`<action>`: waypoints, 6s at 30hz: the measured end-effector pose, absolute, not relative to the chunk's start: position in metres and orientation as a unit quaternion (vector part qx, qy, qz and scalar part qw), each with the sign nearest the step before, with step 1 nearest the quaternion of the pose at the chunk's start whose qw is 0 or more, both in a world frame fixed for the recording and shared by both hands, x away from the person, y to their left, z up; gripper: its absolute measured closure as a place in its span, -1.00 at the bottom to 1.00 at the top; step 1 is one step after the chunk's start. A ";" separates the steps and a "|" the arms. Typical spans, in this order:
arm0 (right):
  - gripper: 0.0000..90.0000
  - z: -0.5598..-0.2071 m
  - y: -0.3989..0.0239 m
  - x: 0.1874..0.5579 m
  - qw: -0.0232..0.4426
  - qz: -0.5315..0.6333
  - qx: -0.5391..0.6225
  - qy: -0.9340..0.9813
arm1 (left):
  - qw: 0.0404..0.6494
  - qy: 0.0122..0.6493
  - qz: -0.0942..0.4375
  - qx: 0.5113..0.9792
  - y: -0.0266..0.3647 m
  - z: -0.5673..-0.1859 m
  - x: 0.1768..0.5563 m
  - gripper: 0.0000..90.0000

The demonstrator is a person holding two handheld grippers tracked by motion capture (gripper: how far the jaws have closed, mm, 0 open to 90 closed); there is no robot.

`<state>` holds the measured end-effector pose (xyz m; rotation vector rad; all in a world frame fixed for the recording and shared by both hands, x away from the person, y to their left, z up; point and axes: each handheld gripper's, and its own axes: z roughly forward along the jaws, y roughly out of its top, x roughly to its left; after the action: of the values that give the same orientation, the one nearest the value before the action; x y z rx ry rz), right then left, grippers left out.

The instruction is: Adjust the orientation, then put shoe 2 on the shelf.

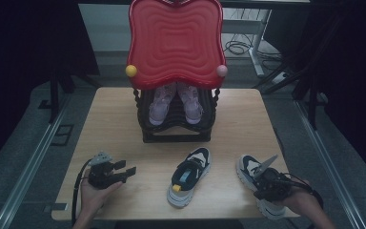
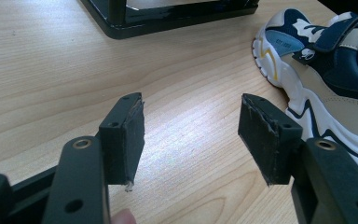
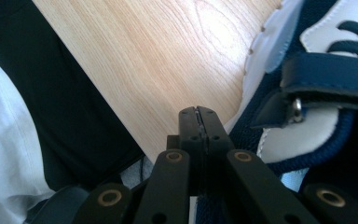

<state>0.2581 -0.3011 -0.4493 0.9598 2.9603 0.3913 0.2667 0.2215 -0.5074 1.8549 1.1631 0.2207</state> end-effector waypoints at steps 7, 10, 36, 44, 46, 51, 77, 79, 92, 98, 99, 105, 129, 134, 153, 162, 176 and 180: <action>1.00 -0.443 -0.303 0.251 0.029 0.126 0.304 0.944 | 0.452 0.470 0.089 0.753 0.220 -0.508 0.267 -0.08; 1.00 -0.441 -0.303 0.250 0.030 0.121 0.304 0.945 | 0.452 0.470 0.089 0.753 0.220 -0.508 0.267 -0.08; 1.00 -0.438 -0.315 0.251 0.030 0.136 0.318 0.938 | 0.454 0.469 0.089 0.753 0.220 -0.507 0.267 -0.08; 0.95 -0.428 -0.311 0.254 0.038 0.197 0.316 0.927 | 0.460 0.462 0.090 0.753 0.216 -0.501 0.264 -0.08; 0.90 -0.426 -0.310 0.255 0.040 0.210 0.312 0.926 | 0.462 0.459 0.090 0.754 0.215 -0.499 0.263 -0.09; 0.79 -0.424 -0.310 0.257 0.044 0.240 0.312 0.918 | 0.466 0.451 0.089 0.756 0.209 -0.493 0.260 -0.09; 0.38 -0.414 -0.333 0.263 0.084 0.302 0.351 0.883 | 0.462 0.425 0.072 0.775 0.170 -0.471 0.259 -0.10; 0.37 -0.413 -0.335 0.263 0.086 0.304 0.353 0.881 | 0.462 0.421 0.070 0.777 0.166 -0.470 0.260 -0.10; 0.33 -0.410 -0.357 0.266 0.105 0.319 0.385 0.859 | 0.464 0.410 0.058 0.783 0.144 -0.467 0.271 -0.10; 0.33 -0.409 -0.366 0.266 0.110 0.321 0.396 0.853 | 0.465 0.407 0.059 0.784 0.136 -0.465 0.274 -0.09; 0.32 -0.409 -0.368 0.266 0.112 0.322 0.397 0.852 | 0.464 0.407 0.059 0.785 0.134 -0.464 0.275 -0.09; 0.29 -0.410 -0.378 0.266 0.120 0.322 0.410 0.845 | 0.456 0.406 0.059 0.790 0.122 -0.461 0.279 -0.08; 0.28 -0.413 -0.389 0.264 0.126 0.319 0.424 0.838 | 0.411 0.392 0.052 0.821 0.067 -0.471 0.295 0.04; 0.28 -0.415 -0.391 0.264 0.124 0.318 0.425 0.839 | 0.402 0.392 0.047 0.826 0.059 -0.477 0.297 0.10; 0.18 -0.429 -0.398 0.268 0.104 0.290 0.445 0.841 | 0.380 0.388 0.050 0.838 0.047 -0.484 0.302 0.37; 0.20 -0.448 -0.394 0.279 0.075 0.252 0.444 0.857 | 0.372 0.385 0.050 0.843 0.045 -0.484 0.303 0.33; 0.51 -0.453 -0.386 0.288 0.049 0.217 0.442 0.869 | 0.365 0.380 0.046 0.849 0.044 -0.484 0.305 0.42; 0.51 -0.454 -0.383 0.289 0.045 0.207 0.449 0.868 | 0.363 0.376 0.050 0.851 0.044 -0.484 0.305 0.44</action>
<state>0.2892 -0.3834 -0.4540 1.3703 2.6521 0.6310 0.3048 0.0436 -0.4842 2.1918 0.9679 0.1287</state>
